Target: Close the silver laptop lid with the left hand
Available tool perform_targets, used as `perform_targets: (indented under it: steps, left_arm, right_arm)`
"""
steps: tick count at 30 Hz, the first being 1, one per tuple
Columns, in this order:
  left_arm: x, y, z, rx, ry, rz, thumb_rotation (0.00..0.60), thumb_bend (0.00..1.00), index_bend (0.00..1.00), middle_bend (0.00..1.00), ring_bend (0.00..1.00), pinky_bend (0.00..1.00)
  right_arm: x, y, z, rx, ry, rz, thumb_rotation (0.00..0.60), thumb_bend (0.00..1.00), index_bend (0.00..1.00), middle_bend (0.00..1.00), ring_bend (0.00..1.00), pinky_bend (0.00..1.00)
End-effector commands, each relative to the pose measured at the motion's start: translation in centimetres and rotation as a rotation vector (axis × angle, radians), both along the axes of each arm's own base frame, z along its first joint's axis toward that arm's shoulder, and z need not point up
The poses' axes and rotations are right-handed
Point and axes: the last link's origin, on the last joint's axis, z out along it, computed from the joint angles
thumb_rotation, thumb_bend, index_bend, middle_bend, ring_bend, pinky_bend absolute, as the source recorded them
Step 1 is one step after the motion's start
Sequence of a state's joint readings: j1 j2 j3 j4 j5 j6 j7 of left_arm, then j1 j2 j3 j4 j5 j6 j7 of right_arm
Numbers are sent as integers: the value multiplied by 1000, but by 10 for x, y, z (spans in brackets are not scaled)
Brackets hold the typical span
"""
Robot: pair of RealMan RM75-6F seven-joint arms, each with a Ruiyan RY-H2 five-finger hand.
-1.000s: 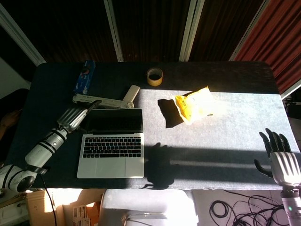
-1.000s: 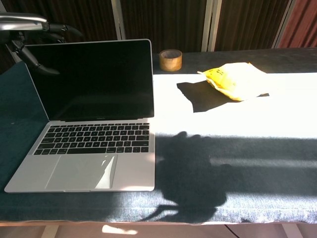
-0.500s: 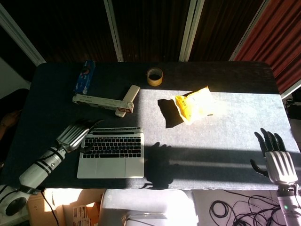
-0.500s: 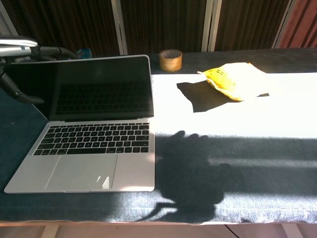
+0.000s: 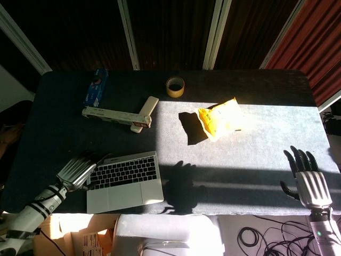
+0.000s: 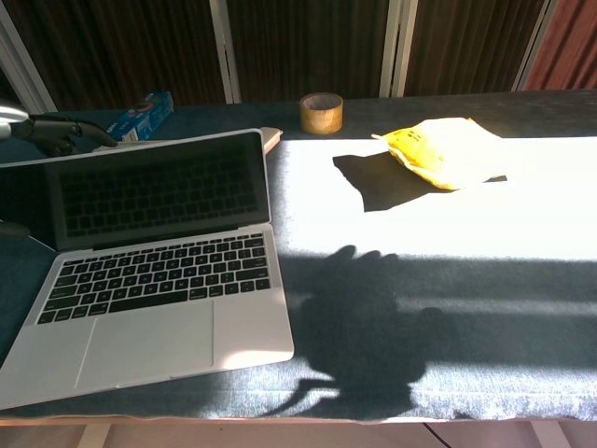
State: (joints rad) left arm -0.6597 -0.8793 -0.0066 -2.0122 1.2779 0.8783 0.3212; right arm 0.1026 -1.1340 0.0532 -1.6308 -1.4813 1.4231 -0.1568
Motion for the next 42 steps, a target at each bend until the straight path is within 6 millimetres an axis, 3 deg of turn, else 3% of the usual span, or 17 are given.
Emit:
perform_targets:
  steps: [1, 15, 23, 30, 42]
  left_arm:
    - [-6, -7, 0, -14, 24, 26, 600, 258, 115, 329, 196, 225]
    - [-8, -24, -4, -203, -12, 181, 600, 276, 65, 329, 231, 252]
    - [-10, -27, -13, -296, -24, 226, 600, 272, 42, 325, 192, 252]
    - [-23, -26, -30, -327, -84, 252, 600, 269, 31, 214, 109, 252]
    - [-40, -24, -49, -411, -106, 301, 600, 269, 31, 175, 94, 250]
  right_arm:
    - [0, -1, -1, 2, 2, -1, 600, 260, 0, 0, 0, 0]
    - [1, 0, -1, 0, 6, 0, 600, 260, 0, 0, 0, 0]
    - [1, 3, 1, -6, 2, 5, 600, 260, 0, 0, 0, 0]
    - [1, 4, 3, -9, -4, 8, 600, 260, 0, 0, 0, 0]
    - [-1, 4, 4, -12, -3, 0, 600, 260, 0, 0, 0, 0]
